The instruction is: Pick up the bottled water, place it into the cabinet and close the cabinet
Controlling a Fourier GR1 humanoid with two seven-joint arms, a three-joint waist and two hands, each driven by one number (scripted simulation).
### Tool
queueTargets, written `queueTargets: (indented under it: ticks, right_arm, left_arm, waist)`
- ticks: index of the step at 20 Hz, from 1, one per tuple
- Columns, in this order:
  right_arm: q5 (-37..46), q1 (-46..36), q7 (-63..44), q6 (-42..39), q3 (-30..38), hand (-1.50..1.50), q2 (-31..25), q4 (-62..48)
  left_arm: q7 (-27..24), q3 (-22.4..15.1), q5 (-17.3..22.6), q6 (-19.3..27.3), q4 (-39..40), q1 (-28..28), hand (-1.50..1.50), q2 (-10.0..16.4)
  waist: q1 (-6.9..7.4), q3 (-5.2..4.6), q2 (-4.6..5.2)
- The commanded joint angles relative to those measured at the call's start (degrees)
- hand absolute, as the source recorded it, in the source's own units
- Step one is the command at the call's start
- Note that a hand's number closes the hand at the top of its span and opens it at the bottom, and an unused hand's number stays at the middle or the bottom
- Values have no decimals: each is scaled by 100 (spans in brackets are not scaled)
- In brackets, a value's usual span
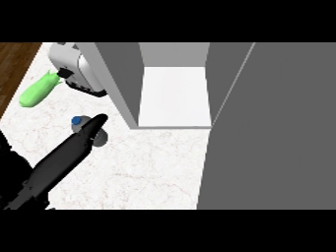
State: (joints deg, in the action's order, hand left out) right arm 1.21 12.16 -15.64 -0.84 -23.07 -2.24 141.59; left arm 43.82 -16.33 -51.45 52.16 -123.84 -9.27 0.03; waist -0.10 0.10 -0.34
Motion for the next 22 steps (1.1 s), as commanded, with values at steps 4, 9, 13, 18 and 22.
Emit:
queueTargets:
  ticks: [4,9,13,18,22]
  right_arm:
    - [635,-88,-754,423,-539,-150,66,717]
    - [746,356,-444,453,-873,-150,-196,706]
    - [928,53,-635,720,-984,-150,-144,703]
    - [1191,-20,-474,918,-1290,-150,-165,437]
    - [1094,387,-344,947,-1372,-150,-528,783]
  left_arm:
    - [1542,-291,-1353,-110,-356,-304,-150,-3]
    - [2408,-545,-2089,-283,-276,-631,-150,-3]
    - [1937,-541,-1863,-28,-236,-121,-150,-3]
    - [2248,-696,-1997,-260,-421,-17,-150,-3]
    - [1755,-285,-1309,-118,-126,151,-150,57]
  waist:
    - [-11,-8,8]
    - [-59,-5,-3]
    - [-35,-14,15]
    - [-27,-12,5]
    - [-76,-15,6]
